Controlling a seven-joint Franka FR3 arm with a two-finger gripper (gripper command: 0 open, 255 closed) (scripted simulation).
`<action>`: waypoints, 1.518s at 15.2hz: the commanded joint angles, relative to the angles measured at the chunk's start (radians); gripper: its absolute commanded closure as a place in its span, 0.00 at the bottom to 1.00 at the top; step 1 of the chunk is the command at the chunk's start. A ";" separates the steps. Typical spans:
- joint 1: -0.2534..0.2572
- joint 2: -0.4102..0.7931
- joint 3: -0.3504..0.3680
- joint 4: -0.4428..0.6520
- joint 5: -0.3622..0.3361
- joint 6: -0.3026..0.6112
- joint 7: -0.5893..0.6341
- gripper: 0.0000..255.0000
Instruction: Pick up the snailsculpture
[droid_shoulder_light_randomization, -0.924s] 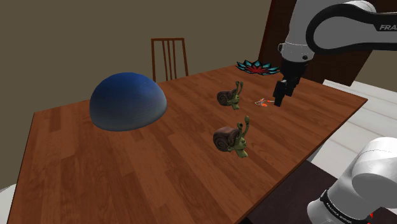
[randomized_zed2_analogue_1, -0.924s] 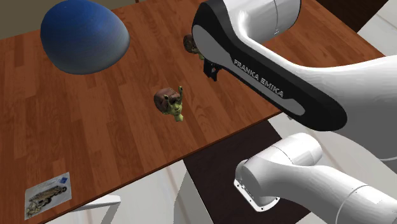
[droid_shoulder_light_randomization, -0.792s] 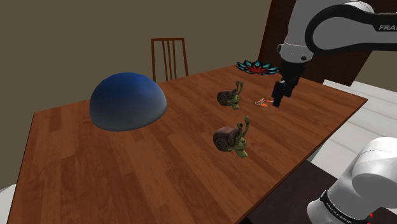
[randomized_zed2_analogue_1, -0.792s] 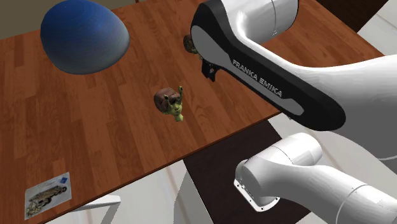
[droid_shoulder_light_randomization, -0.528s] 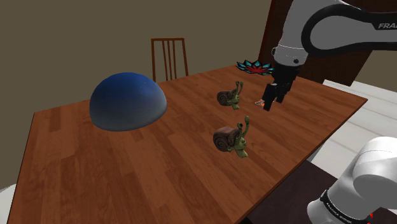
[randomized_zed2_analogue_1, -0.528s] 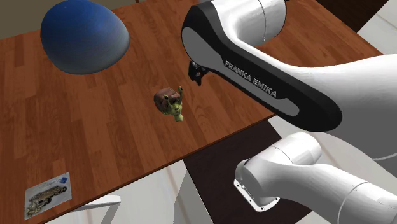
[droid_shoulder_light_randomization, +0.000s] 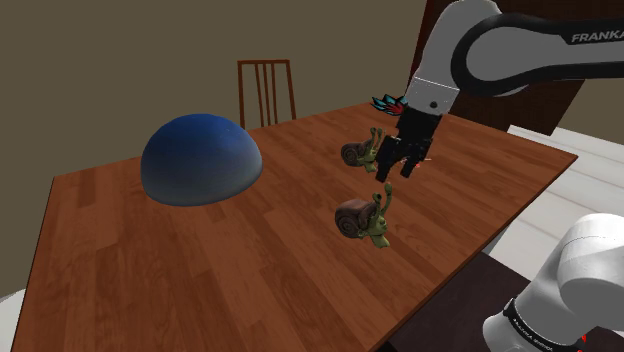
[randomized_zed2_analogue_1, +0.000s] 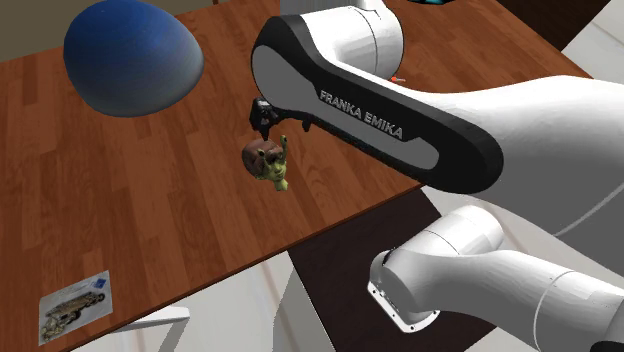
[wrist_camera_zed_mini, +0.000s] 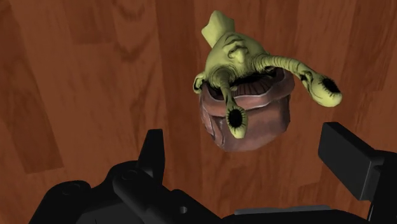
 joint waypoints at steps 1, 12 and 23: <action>0.007 0.011 0.007 -0.010 0.026 0.033 0.011 0.00; 0.013 0.021 0.018 -0.091 0.042 0.122 -0.009 1.00; 0.009 0.014 0.011 -0.043 0.032 0.068 0.003 1.00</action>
